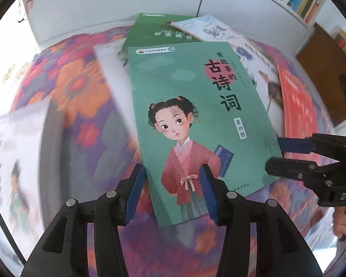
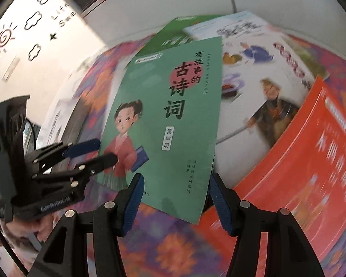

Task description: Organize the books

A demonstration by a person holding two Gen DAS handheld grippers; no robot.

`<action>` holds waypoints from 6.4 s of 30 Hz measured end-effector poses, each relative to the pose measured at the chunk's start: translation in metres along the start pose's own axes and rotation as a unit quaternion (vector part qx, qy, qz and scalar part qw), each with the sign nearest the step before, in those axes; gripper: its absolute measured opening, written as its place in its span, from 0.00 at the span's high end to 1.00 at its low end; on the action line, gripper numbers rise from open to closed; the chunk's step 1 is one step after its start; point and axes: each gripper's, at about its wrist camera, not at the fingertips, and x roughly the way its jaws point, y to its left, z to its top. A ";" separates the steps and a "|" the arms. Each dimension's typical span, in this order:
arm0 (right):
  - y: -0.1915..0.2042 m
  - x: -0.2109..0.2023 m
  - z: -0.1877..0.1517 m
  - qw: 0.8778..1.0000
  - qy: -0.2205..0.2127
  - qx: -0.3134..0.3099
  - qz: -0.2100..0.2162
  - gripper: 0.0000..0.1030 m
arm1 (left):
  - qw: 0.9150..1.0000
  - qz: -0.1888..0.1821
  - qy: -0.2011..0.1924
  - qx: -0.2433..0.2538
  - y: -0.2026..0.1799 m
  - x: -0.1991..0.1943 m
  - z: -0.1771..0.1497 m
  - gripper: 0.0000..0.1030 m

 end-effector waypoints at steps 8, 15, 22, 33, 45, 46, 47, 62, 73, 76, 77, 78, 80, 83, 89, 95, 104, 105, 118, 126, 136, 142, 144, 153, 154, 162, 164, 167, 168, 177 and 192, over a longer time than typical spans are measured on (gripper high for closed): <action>0.018 0.004 -0.076 0.997 0.024 0.014 0.066 0.44 | 0.999 0.001 0.002 0.039 -0.011 -0.028 -0.068 0.56; 0.011 0.000 -0.112 0.993 0.025 0.026 0.108 0.44 | 0.998 -0.044 -0.011 0.045 -0.011 -0.033 -0.091 0.51; -0.006 0.004 -0.099 0.988 -0.014 0.047 0.145 0.50 | 0.994 -0.107 -0.020 0.000 0.009 -0.024 -0.077 0.51; -0.045 0.002 -0.096 0.975 -0.080 0.089 0.189 0.74 | 0.991 -0.112 -0.068 -0.010 0.024 -0.016 -0.065 0.63; -0.052 0.003 -0.091 0.973 -0.074 0.118 0.185 0.86 | 0.991 -0.123 -0.053 0.023 0.015 -0.024 -0.072 0.66; -0.048 0.003 -0.092 0.975 -0.061 0.109 0.184 0.85 | 0.988 -0.145 -0.044 0.028 0.017 -0.026 -0.074 0.66; -0.042 -0.001 -0.097 0.979 -0.042 0.084 0.183 0.84 | 0.984 -0.172 -0.036 0.028 0.018 -0.026 -0.075 0.66; -0.061 0.003 -0.107 0.965 -0.074 0.133 0.215 0.90 | 0.982 -0.174 -0.050 -0.052 0.026 -0.010 -0.065 0.77; -0.009 -0.015 -0.101 0.980 -0.099 0.016 0.170 0.87 | 0.992 -0.100 -0.071 -0.011 0.029 -0.026 -0.071 0.77; 0.010 -0.015 -0.104 0.984 -0.100 -0.021 0.145 0.86 | 0.994 -0.077 -0.081 0.004 0.027 -0.033 -0.072 0.77; 0.012 -0.015 -0.104 0.984 -0.100 -0.031 0.145 0.86 | 0.994 -0.078 -0.082 0.005 0.027 -0.034 -0.072 0.77; 0.014 -0.016 -0.104 0.984 -0.102 -0.035 0.144 0.86 | 0.993 -0.083 -0.081 0.005 0.029 -0.035 -0.072 0.77; 0.018 -0.018 -0.104 0.983 -0.107 -0.045 0.140 0.86 | 0.993 -0.089 -0.078 0.003 0.031 -0.035 -0.072 0.77; 0.022 -0.018 -0.106 0.983 -0.110 -0.059 0.133 0.86 | 0.993 -0.084 -0.081 0.007 0.031 -0.039 -0.074 0.77; 0.044 -0.024 -0.108 0.982 -0.117 -0.097 0.115 0.86 | 0.995 -0.059 -0.082 0.020 0.028 -0.047 -0.077 0.77; 0.050 -0.030 -0.108 0.981 -0.124 -0.098 0.115 0.86 | 0.993 -0.061 -0.102 0.022 0.032 -0.067 -0.082 0.77; 0.077 -0.047 -0.108 0.978 -0.141 -0.117 0.104 0.86 | 0.990 -0.057 -0.124 0.023 0.041 -0.098 -0.088 0.77; 0.080 -0.049 -0.108 0.977 -0.142 -0.120 0.104 0.86 | 0.990 -0.056 -0.127 0.024 0.041 -0.102 -0.088 0.77; 0.144 -0.051 -0.077 0.968 -0.159 -0.157 0.117 0.86 | 0.986 -0.024 -0.160 0.024 0.097 -0.152 -0.080 0.76; 0.194 -0.030 -0.048 0.963 -0.161 -0.177 0.126 0.85 | 0.979 -0.020 -0.202 -0.018 0.159 -0.166 -0.079 0.76; 0.243 0.013 -0.017 0.961 -0.141 -0.195 0.137 0.85 | 0.970 -0.066 -0.228 -0.055 0.230 -0.153 -0.090 0.77; 0.252 0.046 -0.011 0.963 -0.132 -0.189 0.137 0.85 | 0.971 -0.080 -0.204 -0.090 0.254 -0.127 -0.091 0.77; 0.250 0.053 -0.013 0.964 -0.131 -0.183 0.141 0.85 | 0.974 -0.076 -0.196 -0.089 0.256 -0.121 -0.092 0.77; 0.231 0.078 -0.005 0.973 -0.092 -0.140 0.161 0.85 | 0.981 -0.064 -0.166 -0.081 0.257 -0.098 -0.097 0.77; 0.231 0.080 -0.006 0.974 -0.089 -0.141 0.155 0.85 | 0.981 -0.065 -0.166 -0.079 0.257 -0.098 -0.098 0.77; 0.231 0.092 -0.004 0.980 -0.060 -0.125 0.145 0.84 | 0.983 -0.061 -0.155 -0.077 0.257 -0.094 -0.099 0.73; 0.230 0.094 -0.003 0.980 -0.056 -0.125 0.143 0.84 | 0.983 -0.057 -0.154 -0.078 0.256 -0.094 -0.100 0.72; 0.229 0.098 -0.002 0.981 -0.050 -0.120 0.145 0.84 | 0.984 -0.049 -0.150 -0.077 0.254 -0.095 -0.101 0.72; 0.228 0.099 -0.003 0.981 -0.050 -0.119 0.145 0.84 | 0.985 -0.046 -0.150 -0.077 0.254 -0.095 -0.101 0.72; 0.229 0.102 -0.002 0.982 -0.045 -0.120 0.140 0.81 | 0.987 -0.011 -0.139 -0.081 0.254 -0.088 -0.098 0.64; 0.234 0.101 -0.003 0.984 -0.042 -0.119 0.126 0.81 | 0.987 -0.009 -0.140 -0.079 0.256 -0.088 -0.098 0.64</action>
